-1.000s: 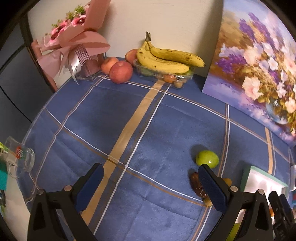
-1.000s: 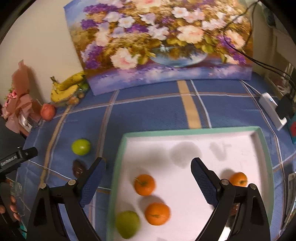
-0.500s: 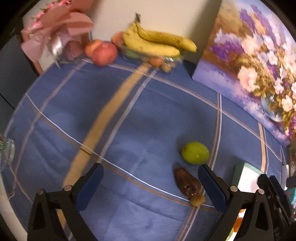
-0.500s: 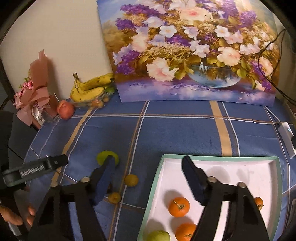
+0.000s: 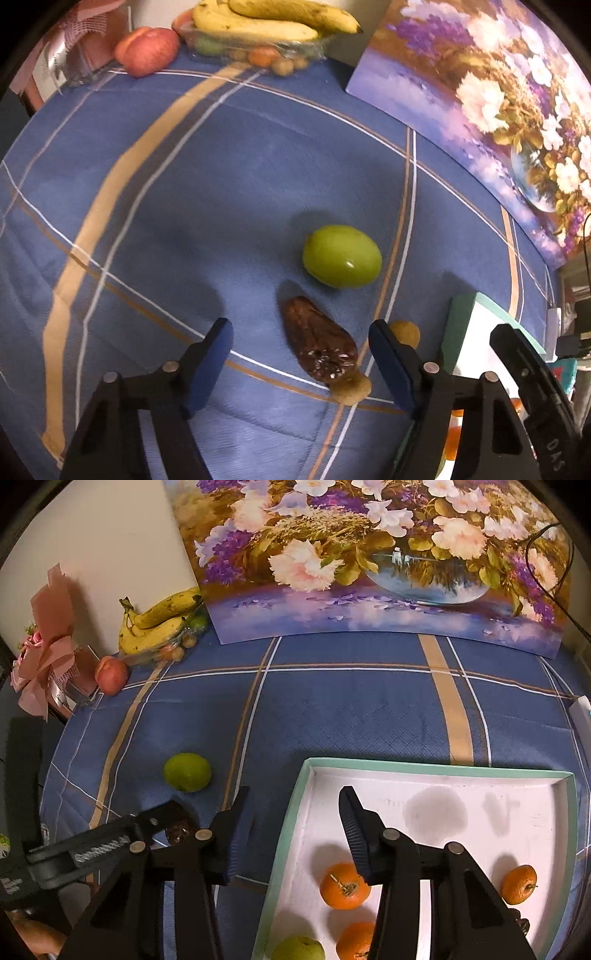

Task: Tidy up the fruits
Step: 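Grasp an elongated dark date with the left tool while the right tool grasps a small brown fruit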

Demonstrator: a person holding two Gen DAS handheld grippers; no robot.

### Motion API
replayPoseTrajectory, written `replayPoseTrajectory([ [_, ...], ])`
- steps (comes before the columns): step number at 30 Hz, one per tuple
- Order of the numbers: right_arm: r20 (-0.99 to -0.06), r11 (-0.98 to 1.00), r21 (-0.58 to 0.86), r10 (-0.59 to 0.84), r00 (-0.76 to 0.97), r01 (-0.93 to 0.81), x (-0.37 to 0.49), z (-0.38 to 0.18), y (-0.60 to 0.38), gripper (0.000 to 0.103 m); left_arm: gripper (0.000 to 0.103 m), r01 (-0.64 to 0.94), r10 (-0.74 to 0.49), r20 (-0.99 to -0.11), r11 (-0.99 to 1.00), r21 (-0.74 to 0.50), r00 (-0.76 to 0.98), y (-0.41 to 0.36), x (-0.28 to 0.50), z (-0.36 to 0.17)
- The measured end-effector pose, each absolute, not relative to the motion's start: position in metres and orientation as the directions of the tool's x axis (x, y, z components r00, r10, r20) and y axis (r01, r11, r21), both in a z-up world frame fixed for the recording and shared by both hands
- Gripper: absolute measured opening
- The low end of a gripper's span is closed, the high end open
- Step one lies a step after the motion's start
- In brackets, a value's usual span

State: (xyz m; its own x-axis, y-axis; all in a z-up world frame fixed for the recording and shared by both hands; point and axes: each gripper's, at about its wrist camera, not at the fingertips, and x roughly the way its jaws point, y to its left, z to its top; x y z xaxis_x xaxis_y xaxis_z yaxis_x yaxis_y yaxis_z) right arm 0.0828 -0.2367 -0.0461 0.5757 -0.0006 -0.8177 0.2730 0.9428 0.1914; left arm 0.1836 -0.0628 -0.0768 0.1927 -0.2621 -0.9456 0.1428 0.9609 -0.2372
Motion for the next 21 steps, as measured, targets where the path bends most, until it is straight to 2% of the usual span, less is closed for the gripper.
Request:
replayPoseTrajectory([
  [2, -0.816, 0.942, 0.197, 0.004, 0.578, 0.271, 0.083, -0.047, -0.237, 0.042, 0.065, 0.149, -0.273, -0.946, 0.957, -0.248, 0.177, -0.067, 0.184, -0.08],
  [6, -0.813, 0.942, 0.202, 0.009, 0.582, 0.268, 0.084, -0.047, -0.235, 0.041, 0.041, 0.145, -0.311, -0.94, 0.945, -0.292, 0.137, -0.069, 0.184, -0.088],
  [21, -0.852, 0.965, 0.183, 0.059, 0.521, 0.189, 0.1, -0.068, -0.202, 0.041, 0.041, 0.013, -0.285, -0.91, 0.956, -0.294, 0.3, -0.021, 0.195, -0.048],
])
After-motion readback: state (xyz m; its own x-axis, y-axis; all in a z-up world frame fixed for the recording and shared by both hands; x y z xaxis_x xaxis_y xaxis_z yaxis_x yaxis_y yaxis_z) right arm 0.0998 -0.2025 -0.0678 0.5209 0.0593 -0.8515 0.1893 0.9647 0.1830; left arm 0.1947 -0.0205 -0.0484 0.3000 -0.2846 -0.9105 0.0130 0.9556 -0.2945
